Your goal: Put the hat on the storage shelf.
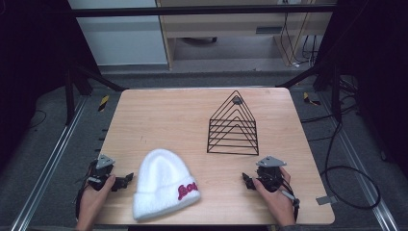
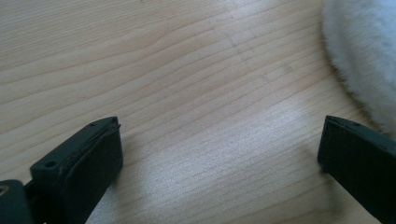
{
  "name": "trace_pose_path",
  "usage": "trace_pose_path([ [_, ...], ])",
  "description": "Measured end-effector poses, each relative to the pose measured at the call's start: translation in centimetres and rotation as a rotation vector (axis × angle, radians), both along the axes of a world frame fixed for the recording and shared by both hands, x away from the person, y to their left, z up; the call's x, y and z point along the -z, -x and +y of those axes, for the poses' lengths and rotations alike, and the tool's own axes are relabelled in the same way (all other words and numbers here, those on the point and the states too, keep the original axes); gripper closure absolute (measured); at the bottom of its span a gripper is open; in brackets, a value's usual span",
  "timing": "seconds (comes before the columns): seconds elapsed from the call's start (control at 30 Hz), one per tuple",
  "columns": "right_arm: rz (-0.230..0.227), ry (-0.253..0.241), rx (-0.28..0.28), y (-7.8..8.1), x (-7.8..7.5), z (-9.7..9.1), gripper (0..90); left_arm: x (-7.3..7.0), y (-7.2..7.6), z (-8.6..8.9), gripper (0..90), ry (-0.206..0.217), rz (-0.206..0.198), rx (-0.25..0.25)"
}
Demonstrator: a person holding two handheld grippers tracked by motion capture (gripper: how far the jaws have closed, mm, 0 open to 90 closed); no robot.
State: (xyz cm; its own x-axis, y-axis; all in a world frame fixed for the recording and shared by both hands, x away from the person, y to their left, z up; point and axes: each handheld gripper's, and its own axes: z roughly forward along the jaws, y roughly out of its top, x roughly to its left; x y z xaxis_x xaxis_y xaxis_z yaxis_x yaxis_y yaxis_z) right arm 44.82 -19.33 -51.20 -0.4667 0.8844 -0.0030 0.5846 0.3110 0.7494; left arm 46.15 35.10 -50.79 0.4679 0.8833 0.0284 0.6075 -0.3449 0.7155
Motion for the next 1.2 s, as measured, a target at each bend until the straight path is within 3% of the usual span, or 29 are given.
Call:
trace_pose_path([
  [0.13,0.0,0.0,0.0,0.0,0.0,0.0,16.2,-0.4,0.1,-0.3,5.8,-0.017,-0.019,0.029],
  [0.17,0.0,0.0,0.0,0.0,0.0,0.0,16.2,-1.2,0.6,-0.4,5.8,-0.002,-0.047,0.05],
  [0.2,0.0,0.0,0.0,0.0,0.0,0.0,16.2,-1.2,0.6,-0.4,5.8,-0.002,-0.047,0.05],
  [0.23,0.0,-0.002,0.004,0.0,0.0,0.0,16.2,-1.9,0.8,-0.4,5.8,0.045,-0.067,0.065],
  [0.27,0.0,-0.002,0.004,0.0,0.0,0.0,16.2,-1.9,0.8,-0.4,5.7,0.045,-0.067,0.065],
  [0.3,0.0,-0.002,0.008,0.0,0.0,0.1,16.3,-2.8,0.9,-0.6,5.7,0.08,-0.087,0.083],
  [0.4,-0.002,-0.002,0.009,0.0,0.0,0.1,16.3,-3.9,0.8,-1.1,7.4,0.082,-0.095,0.107],
  [0.57,-0.002,-0.002,0.009,0.0,0.0,0.1,16.4,-6.6,-0.6,-3.6,9.2,0.054,-0.045,0.166],
  [0.63,-0.002,-0.002,0.009,0.0,0.0,0.1,16.4,-7.0,-0.9,-4.0,8.8,0.057,-0.036,0.177],
  [0.67,-0.002,-0.002,0.009,0.0,0.0,0.1,16.4,-7.6,-1.4,-4.7,6.1,0.055,-0.011,0.206],
  [0.77,0.0,-0.003,0.009,0.0,0.0,0.1,16.4,-8.1,-2.0,-5.0,5.8,0.039,0.013,0.213],
  [0.83,-0.002,-0.002,0.008,0.0,0.0,0.1,16.5,-8.3,-2.7,-5.4,6.3,0.05,0.058,0.227],
  [0.87,-0.002,-0.002,0.008,0.0,0.0,0.1,16.5,-8.3,-2.7,-5.4,6.9,0.05,0.058,0.227],
  [0.97,-0.002,0.0,0.006,0.0,0.0,0.0,16.8,-8.3,-3.4,-6.2,8.4,-0.006,0.096,0.249],
  [1.2,-0.002,-0.001,0.006,0.1,0.0,0.1,17.0,-7.5,-4.3,-7.0,15.7,-0.047,0.141,0.287],
])
